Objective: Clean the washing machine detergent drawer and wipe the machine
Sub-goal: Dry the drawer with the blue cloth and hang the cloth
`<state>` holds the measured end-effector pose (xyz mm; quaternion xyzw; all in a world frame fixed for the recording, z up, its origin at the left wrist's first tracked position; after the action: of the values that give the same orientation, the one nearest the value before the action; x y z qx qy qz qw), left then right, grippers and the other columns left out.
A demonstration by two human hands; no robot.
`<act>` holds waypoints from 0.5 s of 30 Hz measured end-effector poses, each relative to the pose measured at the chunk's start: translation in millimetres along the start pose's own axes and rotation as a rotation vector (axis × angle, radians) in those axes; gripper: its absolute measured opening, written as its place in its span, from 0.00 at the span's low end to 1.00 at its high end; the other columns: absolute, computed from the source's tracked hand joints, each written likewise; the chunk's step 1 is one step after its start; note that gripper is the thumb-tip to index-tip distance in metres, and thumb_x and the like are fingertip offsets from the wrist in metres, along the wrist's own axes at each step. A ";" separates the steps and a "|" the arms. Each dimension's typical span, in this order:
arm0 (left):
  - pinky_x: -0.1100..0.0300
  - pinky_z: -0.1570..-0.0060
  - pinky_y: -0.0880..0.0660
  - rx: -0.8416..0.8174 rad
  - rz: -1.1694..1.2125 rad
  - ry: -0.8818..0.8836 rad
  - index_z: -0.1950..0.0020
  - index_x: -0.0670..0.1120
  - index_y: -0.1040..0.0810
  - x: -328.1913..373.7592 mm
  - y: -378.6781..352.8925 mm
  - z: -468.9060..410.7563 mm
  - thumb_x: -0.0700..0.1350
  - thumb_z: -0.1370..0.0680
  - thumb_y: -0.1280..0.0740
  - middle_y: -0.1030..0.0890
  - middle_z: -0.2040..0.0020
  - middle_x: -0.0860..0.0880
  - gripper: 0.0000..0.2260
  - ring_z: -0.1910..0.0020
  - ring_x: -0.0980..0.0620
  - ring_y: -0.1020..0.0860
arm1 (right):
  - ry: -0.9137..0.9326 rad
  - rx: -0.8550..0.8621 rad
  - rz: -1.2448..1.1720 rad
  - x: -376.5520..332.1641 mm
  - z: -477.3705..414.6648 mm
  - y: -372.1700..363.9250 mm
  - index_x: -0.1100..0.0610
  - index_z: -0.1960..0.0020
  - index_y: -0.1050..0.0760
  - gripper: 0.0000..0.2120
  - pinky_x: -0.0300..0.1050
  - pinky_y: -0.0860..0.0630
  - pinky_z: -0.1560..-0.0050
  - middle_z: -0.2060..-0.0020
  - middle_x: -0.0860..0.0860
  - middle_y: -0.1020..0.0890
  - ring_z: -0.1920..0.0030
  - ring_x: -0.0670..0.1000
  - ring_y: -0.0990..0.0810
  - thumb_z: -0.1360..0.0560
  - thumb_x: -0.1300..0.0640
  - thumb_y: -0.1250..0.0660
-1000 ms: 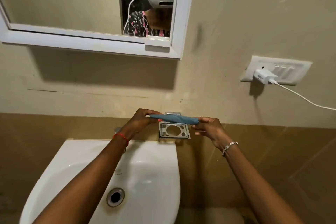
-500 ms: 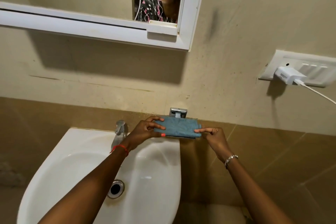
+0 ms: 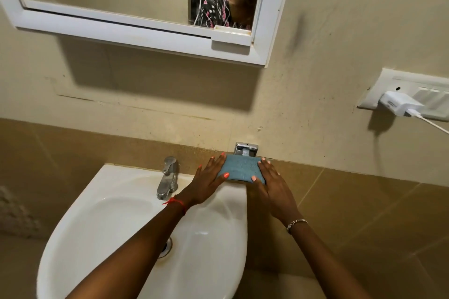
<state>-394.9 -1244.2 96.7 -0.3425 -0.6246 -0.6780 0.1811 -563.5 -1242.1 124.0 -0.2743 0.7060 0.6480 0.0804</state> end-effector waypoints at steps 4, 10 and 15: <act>0.46 0.27 0.63 -0.029 -0.104 0.023 0.23 0.50 0.59 -12.3 2.4 8.0 0.54 0.18 0.51 0.57 0.22 0.51 0.27 0.24 0.54 0.61 | -0.110 0.045 -0.006 -1.0 4.1 -0.5 0.58 0.23 0.51 0.38 0.51 0.51 0.25 0.24 0.54 0.47 0.24 0.51 0.50 0.27 0.37 0.57; 0.48 0.29 0.65 0.170 -0.302 0.074 0.24 0.48 0.60 -37.0 49.5 39.6 0.76 0.40 0.74 0.63 0.28 0.57 0.51 0.30 0.59 0.65 | -0.103 0.144 0.106 -52.1 -16.6 27.7 0.59 0.24 0.48 0.31 0.57 0.58 0.27 0.24 0.55 0.47 0.24 0.53 0.52 0.21 0.41 0.52; 0.52 0.33 0.72 0.358 -0.329 0.225 0.24 0.52 0.61 -65.0 107.8 103.0 0.76 0.40 0.75 0.63 0.26 0.60 0.49 0.29 0.60 0.67 | 0.128 0.094 -0.079 -138.7 -28.7 2.6 0.62 0.28 0.38 0.29 0.49 0.50 0.26 0.26 0.57 0.40 0.25 0.54 0.45 0.21 0.43 0.48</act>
<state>-252.2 -1172.6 128.1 -0.1214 -0.7577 -0.6110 0.1944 -441.8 -1230.3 195.5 -0.3387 0.7280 0.5916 0.0732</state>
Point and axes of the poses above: each hand's wrist, its own z-axis away from the middle knuckle, its own y-axis out of the back of the hand, x = y × z, the point moved 9 cm from there along -z, towards the middle knuckle
